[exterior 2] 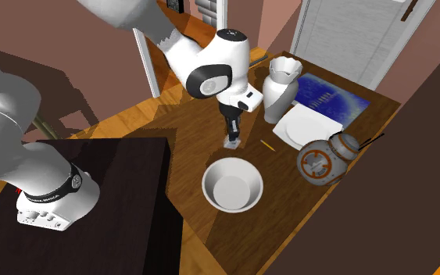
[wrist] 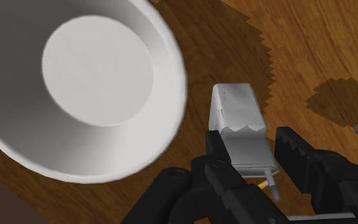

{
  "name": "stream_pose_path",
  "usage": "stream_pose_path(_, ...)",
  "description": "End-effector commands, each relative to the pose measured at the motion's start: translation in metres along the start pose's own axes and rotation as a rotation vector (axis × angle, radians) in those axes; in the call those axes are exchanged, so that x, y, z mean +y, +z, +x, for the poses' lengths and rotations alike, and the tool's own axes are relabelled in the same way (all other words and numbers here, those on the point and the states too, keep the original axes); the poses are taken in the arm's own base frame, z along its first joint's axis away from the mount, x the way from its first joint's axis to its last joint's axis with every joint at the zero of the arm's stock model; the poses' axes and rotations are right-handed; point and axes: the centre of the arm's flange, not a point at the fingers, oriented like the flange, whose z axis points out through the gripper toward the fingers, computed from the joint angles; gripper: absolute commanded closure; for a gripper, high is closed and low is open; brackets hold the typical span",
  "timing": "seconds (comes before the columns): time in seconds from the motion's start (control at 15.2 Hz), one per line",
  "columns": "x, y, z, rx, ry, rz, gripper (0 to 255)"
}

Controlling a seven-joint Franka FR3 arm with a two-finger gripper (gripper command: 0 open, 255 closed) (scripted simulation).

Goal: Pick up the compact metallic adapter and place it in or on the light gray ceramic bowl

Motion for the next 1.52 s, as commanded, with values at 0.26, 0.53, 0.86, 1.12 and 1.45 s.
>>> stream_pose_path(0.26,0.077,-0.002,-0.011,0.0,-0.001,0.0,255)
stream_pose_path(0.53,0.129,-0.004,-0.018,0.0,-0.001,0.0,255)
stream_pose_path(0.86,0.132,0.017,-0.02,0.0,-0.001,0.0,255)
stream_pose_path(1.12,0.133,0.038,-0.02,0.0,-0.001,0.0,255)
stream_pose_path(1.45,0.133,0.069,-0.022,0.0,-0.001,0.0,255)
